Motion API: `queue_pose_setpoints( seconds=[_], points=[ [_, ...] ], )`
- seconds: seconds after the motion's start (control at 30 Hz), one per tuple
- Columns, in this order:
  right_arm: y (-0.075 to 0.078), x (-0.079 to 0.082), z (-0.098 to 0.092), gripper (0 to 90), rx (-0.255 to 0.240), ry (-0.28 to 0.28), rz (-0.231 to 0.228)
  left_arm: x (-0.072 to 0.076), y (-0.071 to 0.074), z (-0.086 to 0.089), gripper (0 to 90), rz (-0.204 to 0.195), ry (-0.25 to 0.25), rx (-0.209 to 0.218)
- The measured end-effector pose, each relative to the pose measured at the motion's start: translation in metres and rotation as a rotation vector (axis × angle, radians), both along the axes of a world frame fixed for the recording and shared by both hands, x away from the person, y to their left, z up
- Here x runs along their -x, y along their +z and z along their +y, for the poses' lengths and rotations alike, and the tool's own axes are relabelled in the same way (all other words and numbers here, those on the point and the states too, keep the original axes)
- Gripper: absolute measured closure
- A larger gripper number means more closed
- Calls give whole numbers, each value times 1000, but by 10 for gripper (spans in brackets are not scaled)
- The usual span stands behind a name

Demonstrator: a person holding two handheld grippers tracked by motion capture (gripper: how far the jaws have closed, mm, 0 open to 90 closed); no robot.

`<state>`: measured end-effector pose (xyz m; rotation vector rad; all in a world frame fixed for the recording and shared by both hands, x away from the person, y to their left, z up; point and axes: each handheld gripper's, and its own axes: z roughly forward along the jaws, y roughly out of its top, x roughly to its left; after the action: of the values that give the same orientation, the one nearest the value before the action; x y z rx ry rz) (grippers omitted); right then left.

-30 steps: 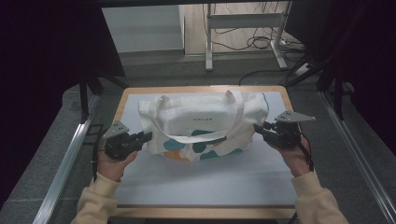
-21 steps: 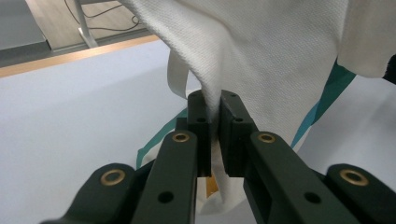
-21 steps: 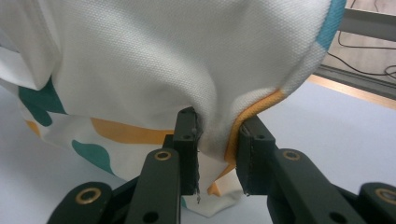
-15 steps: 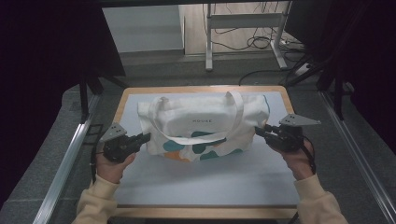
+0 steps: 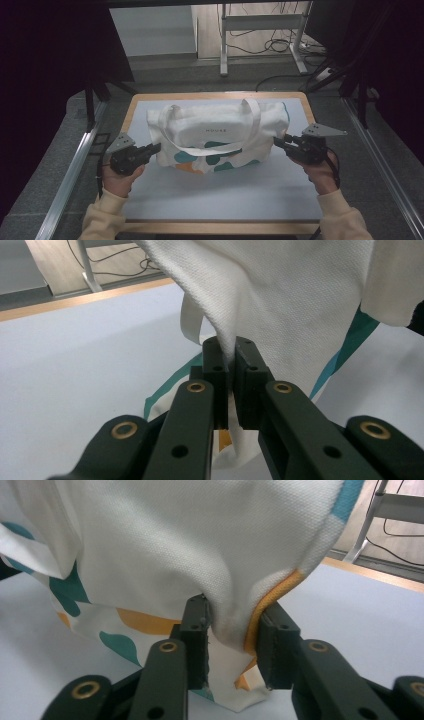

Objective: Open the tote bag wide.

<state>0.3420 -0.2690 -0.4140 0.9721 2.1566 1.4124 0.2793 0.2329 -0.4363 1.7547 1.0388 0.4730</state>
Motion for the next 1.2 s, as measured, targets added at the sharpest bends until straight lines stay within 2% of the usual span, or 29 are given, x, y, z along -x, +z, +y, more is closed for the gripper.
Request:
queue_pose_setpoints(
  seconds=[0.23,0.3,0.4,0.83,0.9,1.2],
  points=[
    [-2,2,2,752,19,-2,5,2,-2,-1,863,-1,-3,-7],
    [-3,6,4,780,35,-4,-13,4,-3,-2,867,-5,-6,-13],
    [-7,9,6,809,51,4,-13,6,-5,-3,869,-1,-12,-16],
    [-24,14,7,825,72,17,2,11,-15,-6,871,6,-28,-32],
    [-26,14,7,826,72,19,4,11,-17,-6,871,19,-29,-24],
    [-37,12,8,826,64,17,24,12,-27,-9,871,32,-37,-42]
  ],
)
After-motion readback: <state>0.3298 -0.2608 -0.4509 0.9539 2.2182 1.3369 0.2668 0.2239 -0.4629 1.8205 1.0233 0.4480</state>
